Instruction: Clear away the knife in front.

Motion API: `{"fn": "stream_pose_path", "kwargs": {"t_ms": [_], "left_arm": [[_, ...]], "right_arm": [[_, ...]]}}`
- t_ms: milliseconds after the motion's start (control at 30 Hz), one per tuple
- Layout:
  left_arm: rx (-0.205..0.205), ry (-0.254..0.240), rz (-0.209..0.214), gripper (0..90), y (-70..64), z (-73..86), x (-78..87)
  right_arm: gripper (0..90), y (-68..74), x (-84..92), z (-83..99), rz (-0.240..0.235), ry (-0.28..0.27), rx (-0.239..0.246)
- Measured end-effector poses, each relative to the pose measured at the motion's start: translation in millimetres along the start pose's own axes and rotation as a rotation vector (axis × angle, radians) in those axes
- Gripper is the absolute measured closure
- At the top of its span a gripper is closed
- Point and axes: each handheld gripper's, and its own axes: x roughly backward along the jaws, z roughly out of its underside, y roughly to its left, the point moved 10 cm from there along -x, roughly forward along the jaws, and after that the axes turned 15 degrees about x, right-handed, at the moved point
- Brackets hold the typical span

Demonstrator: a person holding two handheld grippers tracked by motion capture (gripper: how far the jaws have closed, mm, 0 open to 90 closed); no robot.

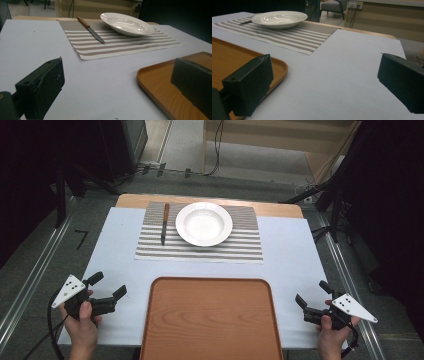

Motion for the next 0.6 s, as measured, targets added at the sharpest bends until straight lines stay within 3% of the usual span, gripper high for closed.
{"fn": "stream_pose_path", "kwargs": {"t_ms": [200,400,600], "left_arm": [[-0.039,-0.011,-0.001,0.0,-12.6,-18.1,-4.3],[-0.038,-0.010,0.035,0.0,-22.3,-30.7,-8.6],[-0.033,-0.021,0.038,0.0,-25.7,-45.3,-16.2]], "right_arm": [[0.0,0.4,1.1,-0.2,0.001,-0.005,0.004],[0.0,0.5,1.5,-1.0,-0.001,-0.014,0.005],[0.0,0.4,1.7,-1.0,-0.002,-0.015,0.005]]}}
